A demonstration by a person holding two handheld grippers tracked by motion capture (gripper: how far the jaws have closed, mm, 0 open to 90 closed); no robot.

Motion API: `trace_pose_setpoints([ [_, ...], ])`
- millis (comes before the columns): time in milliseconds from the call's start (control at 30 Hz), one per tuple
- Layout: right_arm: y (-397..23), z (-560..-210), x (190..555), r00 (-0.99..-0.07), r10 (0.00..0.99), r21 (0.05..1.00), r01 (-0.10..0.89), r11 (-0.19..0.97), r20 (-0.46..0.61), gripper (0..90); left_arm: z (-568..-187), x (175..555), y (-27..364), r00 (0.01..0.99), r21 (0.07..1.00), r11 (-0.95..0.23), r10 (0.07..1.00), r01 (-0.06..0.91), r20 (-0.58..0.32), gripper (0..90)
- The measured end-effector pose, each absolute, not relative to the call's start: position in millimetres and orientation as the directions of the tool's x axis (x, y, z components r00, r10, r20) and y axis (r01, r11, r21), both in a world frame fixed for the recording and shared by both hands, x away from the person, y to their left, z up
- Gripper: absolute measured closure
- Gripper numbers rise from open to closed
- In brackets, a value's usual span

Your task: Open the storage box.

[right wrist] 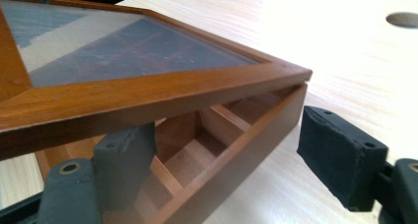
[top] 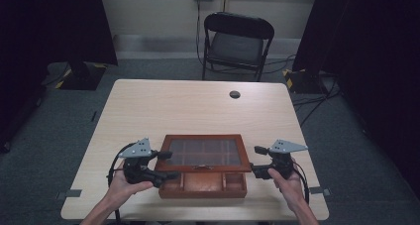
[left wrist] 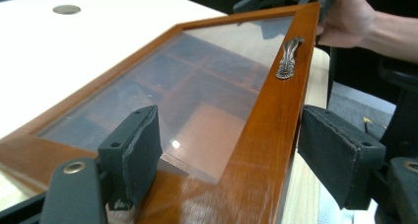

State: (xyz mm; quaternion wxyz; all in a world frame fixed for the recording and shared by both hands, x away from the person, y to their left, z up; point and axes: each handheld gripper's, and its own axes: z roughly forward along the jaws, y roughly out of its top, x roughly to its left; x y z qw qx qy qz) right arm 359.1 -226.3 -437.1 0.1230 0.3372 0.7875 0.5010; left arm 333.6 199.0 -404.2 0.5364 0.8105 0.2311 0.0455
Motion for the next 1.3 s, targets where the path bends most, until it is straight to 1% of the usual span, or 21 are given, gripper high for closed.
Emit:
trace_pose_setpoints([
  [500,-212,-424,371,-0.757,0.644,0.892,0.363,0.27,0.113,19.0,-397,334,207,0.872,0.925,-0.25,0.468,0.286,-0.143,25.1],
  [600,-209,-422,373,-0.758,0.643,0.894,0.36,0.267,0.113,19.0,-397,337,208,0.867,0.922,-0.253,0.477,0.294,-0.145,19.7],
  [667,-208,-421,374,-0.757,0.644,0.896,0.357,0.265,0.112,19.2,-397,337,208,0.864,0.926,-0.244,0.484,0.287,-0.14,19.8],
  [733,-207,-420,375,-0.755,0.647,0.896,0.357,0.264,0.111,18.9,-396,336,207,0.859,0.929,-0.25,0.498,0.273,-0.118,20.5],
  [933,-204,-418,380,-0.756,0.643,0.897,0.361,0.254,0.122,18.9,-397,340,211,0.836,0.929,-0.245,0.537,0.278,-0.108,20.9],
  [1033,-200,-418,381,-0.758,0.64,0.898,0.362,0.252,0.126,19.0,-401,346,211,0.812,0.924,-0.228,0.569,0.307,-0.13,21.8],
  [1100,-200,-418,382,-0.757,0.641,0.899,0.361,0.247,0.127,19.0,-401,348,212,0.806,0.924,-0.23,0.579,0.305,-0.122,23.4],
  [1133,-200,-417,383,-0.755,0.643,0.899,0.364,0.244,0.131,18.9,-403,351,213,0.798,0.924,-0.208,0.584,0.321,-0.146,23.5],
  [1233,-198,-416,386,-0.752,0.646,0.899,0.365,0.242,0.131,18.8,-404,354,214,0.793,0.925,-0.209,0.594,0.317,-0.138,27.3],
  [1300,-196,-415,387,-0.752,0.646,0.899,0.365,0.243,0.131,18.9,-404,355,214,0.787,0.928,-0.192,0.599,0.321,-0.149,28.1],
])
